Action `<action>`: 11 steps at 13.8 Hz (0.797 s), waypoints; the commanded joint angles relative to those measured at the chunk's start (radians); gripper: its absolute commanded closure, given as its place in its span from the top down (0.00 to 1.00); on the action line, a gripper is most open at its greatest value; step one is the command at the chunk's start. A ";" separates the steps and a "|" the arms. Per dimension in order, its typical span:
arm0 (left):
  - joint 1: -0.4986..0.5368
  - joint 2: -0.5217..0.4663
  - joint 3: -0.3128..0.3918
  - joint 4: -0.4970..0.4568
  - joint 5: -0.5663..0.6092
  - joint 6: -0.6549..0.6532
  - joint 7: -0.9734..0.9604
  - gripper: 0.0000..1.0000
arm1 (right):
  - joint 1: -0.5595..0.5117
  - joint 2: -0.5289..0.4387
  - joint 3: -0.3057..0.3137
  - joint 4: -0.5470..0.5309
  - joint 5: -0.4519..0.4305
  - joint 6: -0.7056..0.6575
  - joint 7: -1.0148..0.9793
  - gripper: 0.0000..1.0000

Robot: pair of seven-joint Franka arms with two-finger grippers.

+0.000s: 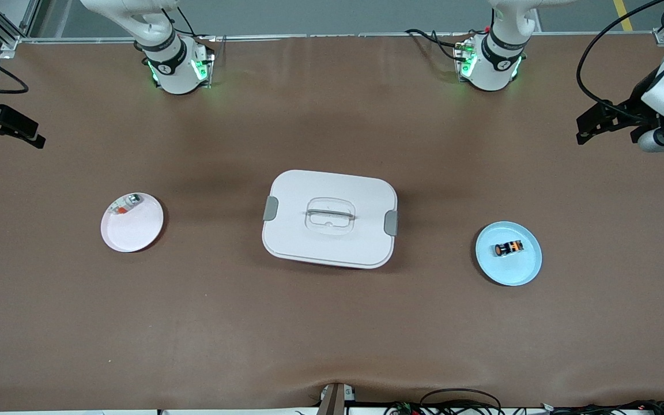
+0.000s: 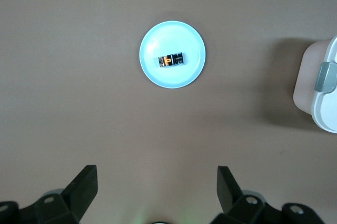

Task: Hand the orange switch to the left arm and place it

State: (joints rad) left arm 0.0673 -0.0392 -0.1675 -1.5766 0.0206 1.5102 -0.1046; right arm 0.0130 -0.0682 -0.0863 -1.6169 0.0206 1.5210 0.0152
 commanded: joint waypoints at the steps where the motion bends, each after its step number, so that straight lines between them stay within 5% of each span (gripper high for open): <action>1: 0.003 0.016 0.003 0.041 -0.001 -0.004 0.005 1.00 | -0.010 -0.018 0.013 -0.006 -0.013 -0.002 0.000 1.00; 11: 0.037 0.016 0.003 0.041 -0.010 -0.004 0.003 1.00 | -0.008 -0.016 0.013 0.000 -0.013 -0.002 0.000 1.00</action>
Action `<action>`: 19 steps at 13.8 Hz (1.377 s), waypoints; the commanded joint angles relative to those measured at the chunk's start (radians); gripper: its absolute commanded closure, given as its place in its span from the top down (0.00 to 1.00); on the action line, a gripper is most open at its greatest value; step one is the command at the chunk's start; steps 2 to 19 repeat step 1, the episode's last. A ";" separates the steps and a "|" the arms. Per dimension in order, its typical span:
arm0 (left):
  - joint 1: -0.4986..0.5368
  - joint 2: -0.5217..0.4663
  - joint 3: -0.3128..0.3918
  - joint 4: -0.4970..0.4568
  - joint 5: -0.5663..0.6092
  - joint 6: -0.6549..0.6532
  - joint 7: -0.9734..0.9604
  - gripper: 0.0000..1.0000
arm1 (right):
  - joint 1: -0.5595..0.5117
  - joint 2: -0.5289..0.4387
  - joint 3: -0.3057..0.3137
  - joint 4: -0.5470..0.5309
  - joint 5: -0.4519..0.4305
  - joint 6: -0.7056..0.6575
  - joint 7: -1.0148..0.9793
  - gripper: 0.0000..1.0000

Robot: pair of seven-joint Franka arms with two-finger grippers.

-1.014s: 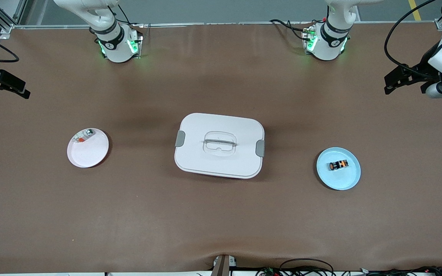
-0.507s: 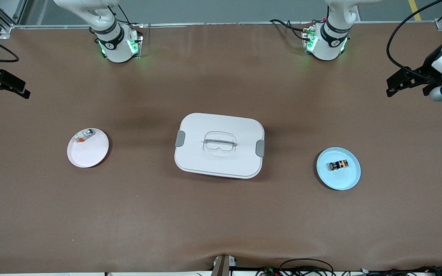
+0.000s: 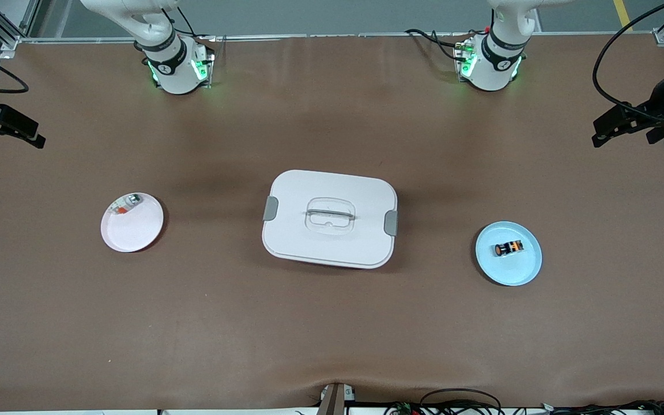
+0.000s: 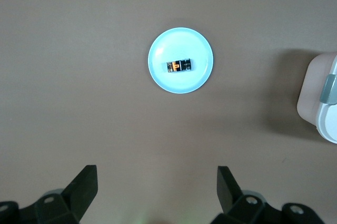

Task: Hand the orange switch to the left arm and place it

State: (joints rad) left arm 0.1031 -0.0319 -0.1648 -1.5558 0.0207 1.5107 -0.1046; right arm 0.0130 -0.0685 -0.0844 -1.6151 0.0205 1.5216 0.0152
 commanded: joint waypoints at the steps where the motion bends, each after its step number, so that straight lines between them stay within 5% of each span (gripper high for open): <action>1: 0.001 0.009 0.001 0.020 -0.010 -0.004 0.003 1.00 | -0.008 -0.017 0.011 -0.002 -0.013 -0.003 0.000 1.00; 19: 0.001 0.009 0.001 0.020 -0.010 -0.004 0.003 1.00 | -0.008 -0.017 0.011 -0.002 -0.013 -0.003 0.000 1.00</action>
